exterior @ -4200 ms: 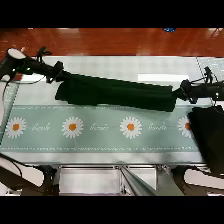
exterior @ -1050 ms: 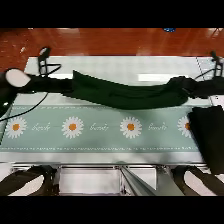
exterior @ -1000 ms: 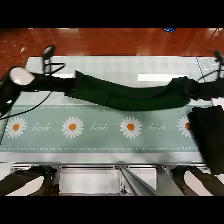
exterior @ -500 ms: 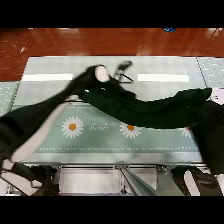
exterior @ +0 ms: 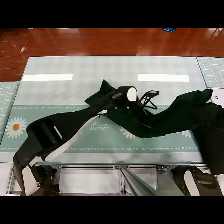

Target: Fold the shirts.

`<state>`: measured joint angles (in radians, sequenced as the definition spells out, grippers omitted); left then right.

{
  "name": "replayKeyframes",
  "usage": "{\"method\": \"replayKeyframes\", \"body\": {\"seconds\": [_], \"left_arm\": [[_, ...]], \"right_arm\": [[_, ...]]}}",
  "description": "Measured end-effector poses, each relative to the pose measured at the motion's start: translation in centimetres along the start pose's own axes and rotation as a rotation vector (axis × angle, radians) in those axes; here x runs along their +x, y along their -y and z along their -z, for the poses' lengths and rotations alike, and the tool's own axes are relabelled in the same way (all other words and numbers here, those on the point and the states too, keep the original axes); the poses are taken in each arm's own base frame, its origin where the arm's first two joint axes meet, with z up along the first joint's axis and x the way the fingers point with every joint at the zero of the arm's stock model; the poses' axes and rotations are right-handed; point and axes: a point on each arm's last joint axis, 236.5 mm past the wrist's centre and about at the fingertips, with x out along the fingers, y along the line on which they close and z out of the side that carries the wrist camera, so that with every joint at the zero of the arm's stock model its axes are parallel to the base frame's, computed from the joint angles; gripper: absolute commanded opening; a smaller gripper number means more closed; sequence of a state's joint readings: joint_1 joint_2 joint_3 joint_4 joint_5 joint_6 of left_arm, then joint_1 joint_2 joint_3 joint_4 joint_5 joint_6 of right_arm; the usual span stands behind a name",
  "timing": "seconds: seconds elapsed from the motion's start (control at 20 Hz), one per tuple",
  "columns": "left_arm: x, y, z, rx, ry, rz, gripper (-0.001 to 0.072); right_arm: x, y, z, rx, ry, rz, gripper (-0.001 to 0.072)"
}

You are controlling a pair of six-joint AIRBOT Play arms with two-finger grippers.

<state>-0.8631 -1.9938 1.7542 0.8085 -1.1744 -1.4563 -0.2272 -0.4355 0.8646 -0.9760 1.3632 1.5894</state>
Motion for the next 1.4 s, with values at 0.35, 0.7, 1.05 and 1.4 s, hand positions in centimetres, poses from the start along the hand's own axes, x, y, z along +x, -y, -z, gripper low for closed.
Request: {"method": "replayKeyframes", "body": {"seconds": [0.35,0.7,1.05,1.4], "left_arm": [[-17.2,-7.2,-5.2,-0.121,0.259,-0.017,0.0020],[-44.0,-14.0,2.6,-0.209,0.693,-0.318,0.0020],[-47.5,-11.5,13.3,-0.275,0.900,-0.465,0.0020],[-40.9,-13.9,16.2,-0.360,0.851,-0.434,0.0021]], "right_arm": [[2.1,-2.7,-0.8,0.010,-0.047,-0.146,0.0021],[13.2,-10.1,-2.6,-0.016,-0.198,-0.363,0.0021],[28.7,-14.7,-1.0,-0.012,-0.336,-0.373,0.0022],[35.3,-17.0,1.8,0.012,-0.383,-0.382,0.0414]]}}
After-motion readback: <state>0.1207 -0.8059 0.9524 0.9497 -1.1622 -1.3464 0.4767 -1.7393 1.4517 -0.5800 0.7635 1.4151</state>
